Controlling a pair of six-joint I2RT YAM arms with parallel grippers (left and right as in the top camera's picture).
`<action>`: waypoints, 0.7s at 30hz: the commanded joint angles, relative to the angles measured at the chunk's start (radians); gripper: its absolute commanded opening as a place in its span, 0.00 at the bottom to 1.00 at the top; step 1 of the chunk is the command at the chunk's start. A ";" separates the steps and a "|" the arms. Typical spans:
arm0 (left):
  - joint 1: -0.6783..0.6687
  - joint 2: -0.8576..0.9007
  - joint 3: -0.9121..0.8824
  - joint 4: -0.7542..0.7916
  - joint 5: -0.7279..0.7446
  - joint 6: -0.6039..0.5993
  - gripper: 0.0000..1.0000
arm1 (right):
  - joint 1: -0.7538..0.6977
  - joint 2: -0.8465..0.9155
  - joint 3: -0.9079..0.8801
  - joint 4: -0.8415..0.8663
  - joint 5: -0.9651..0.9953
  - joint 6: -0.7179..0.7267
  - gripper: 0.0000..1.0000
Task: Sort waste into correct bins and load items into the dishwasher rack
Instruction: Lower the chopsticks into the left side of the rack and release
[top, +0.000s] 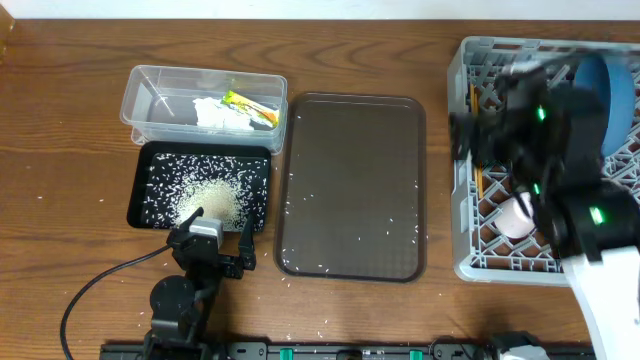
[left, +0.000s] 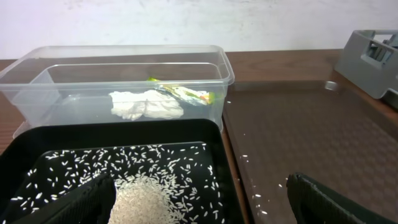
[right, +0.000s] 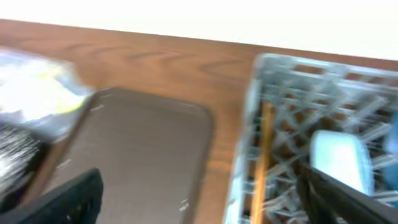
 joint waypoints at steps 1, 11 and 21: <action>0.002 -0.007 -0.025 -0.007 -0.012 0.003 0.90 | 0.056 -0.070 0.007 -0.062 -0.113 0.006 0.99; 0.002 -0.007 -0.025 -0.007 -0.012 0.003 0.91 | 0.105 -0.201 0.007 -0.231 -0.410 -0.001 0.99; 0.002 -0.007 -0.025 -0.007 -0.012 0.003 0.91 | 0.104 -0.268 0.001 -0.232 -0.285 -0.252 0.99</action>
